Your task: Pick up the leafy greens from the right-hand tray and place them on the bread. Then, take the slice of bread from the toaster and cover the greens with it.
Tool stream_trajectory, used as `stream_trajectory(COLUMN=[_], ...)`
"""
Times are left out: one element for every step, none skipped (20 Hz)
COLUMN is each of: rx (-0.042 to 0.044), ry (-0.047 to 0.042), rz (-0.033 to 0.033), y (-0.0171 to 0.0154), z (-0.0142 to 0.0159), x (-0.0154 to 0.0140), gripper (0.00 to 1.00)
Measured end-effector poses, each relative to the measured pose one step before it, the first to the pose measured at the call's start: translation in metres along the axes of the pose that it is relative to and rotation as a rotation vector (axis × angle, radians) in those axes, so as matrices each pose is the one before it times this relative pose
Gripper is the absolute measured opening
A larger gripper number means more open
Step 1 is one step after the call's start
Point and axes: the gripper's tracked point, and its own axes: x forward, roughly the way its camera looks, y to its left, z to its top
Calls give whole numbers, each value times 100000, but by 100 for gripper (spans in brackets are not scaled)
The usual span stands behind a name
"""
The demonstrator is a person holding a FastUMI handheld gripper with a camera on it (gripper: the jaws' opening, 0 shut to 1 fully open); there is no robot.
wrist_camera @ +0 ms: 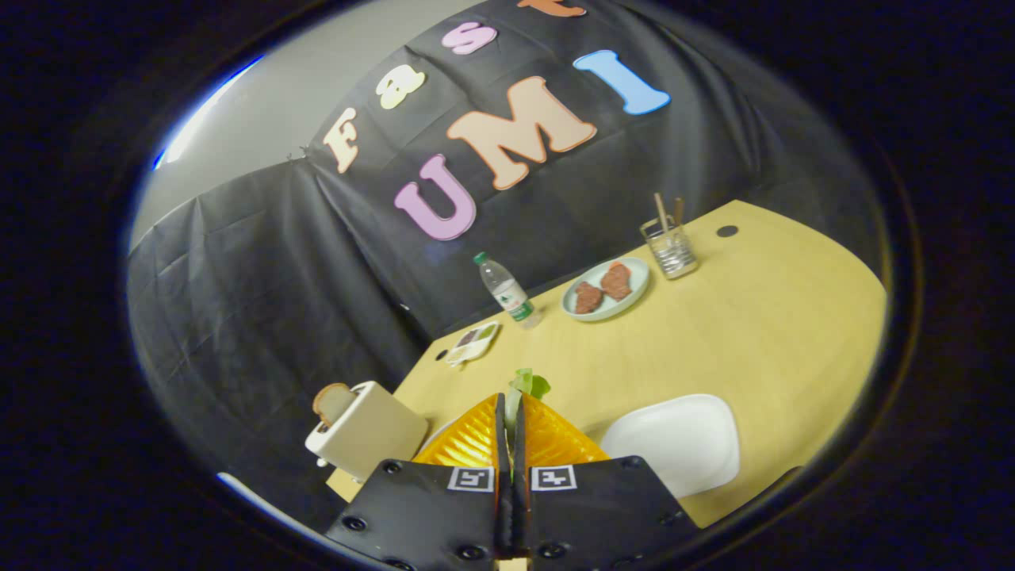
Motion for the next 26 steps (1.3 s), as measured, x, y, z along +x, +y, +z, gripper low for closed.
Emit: stream_trajectory(rx=[571, 1337, 1814, 1580, 1598, 1631, 1599, 1007, -44, -678, -788, -120, -113, -990, -2292, -3463, -3855, -3042, -2512, -2390, -2009, -1502, -1670, -2265, -2153, -1659], ry=[1206, 998, -324, 805, 598, 1398, 1390, 2060, 2056, 1652, 1275, 1491, 1025, 797, 464, -84, -561, -54, 159, -118, -151, 189, 606, 1291, 900, 525], rz=[3153, 3632, 3735, 2688, 1971, 895, 819, 80, -706, -2119, -2137, -1383, -1222, -2442, -3280, -3765, -4174, -2973, -2611, -2197, -1560, -1221, -938, -920, -1094, -611], y=[1501, 1490, 1506, 1058, 712, 459, 297, 125, 106, -398, -478, -366, -250, -639, -851, -870, -1009, -738, -651, -557, -376, -302, -249, -209, -193, 17], z=[-489, -705, -426, -711, -902, -881, -924, -1177, -1265, -942, -972, -769, -763, -483, -382, -261, -250, -141, -247, -112, -136, -159, -316, -410, -333, -103], x=[842, 719, 895, 935, 958, 1054, 1058, 506, 854, 757, 597, 589, 426, 253, 247, 35, -78, -95, -104, -59, 5, 11, 70, 74, 98, 109], gripper=[3, 3, 3, 3, 4, 4, 4, 3, 3, 3, 3, 3, 3, 4, 4, 4, 5, 5, 5, 6, 6, 6, 7, 7, 7, 12])
